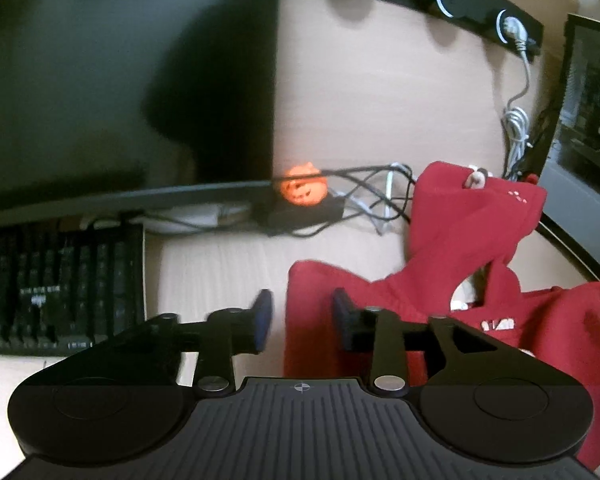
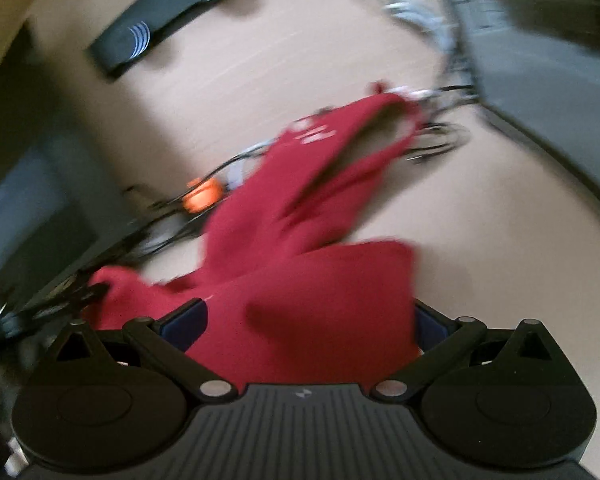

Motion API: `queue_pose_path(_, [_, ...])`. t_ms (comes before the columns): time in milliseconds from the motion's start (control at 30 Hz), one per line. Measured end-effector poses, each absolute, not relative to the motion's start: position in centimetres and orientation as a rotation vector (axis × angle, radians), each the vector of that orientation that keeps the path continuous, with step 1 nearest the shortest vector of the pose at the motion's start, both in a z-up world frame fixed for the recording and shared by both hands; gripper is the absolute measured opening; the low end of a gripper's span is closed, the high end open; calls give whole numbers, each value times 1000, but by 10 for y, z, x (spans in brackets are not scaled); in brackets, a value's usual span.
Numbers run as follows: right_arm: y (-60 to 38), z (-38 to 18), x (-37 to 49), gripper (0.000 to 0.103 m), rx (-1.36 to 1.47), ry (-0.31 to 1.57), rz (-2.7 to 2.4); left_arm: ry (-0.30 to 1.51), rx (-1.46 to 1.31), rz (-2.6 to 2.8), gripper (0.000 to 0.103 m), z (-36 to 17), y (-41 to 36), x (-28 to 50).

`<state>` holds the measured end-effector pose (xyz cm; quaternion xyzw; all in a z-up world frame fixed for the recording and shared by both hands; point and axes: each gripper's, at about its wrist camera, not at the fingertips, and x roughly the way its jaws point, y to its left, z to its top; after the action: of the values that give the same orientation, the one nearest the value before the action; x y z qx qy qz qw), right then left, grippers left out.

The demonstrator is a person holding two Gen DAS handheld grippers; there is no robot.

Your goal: Fold clothes

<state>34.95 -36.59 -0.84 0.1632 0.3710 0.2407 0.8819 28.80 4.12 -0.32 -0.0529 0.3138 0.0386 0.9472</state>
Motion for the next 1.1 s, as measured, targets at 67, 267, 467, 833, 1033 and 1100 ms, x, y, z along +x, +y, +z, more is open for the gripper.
queue_pose_path(67, [-362, -16, 352, 103, 359, 791, 497, 654, -112, 85, 53, -8, 43, 292])
queue_pose_path(267, [-366, -52, 376, 103, 543, 951, 524, 679, -153, 59, 55, -11, 47, 295])
queue_pose_path(467, [-380, 1, 354, 103, 384, 715, 529, 669, -132, 17, 52, -4, 43, 295])
queue_pose_path(833, [-362, 29, 329, 103, 261, 662, 662, 631, -35, 126, 51, 3, 41, 295])
queue_pose_path(1033, [-331, 72, 309, 103, 74, 429, 643, 615, -62, 224, 51, 9, 60, 294])
queue_pose_path(1100, [-316, 62, 316, 103, 100, 505, 695, 613, -102, 202, 51, 10, 62, 292])
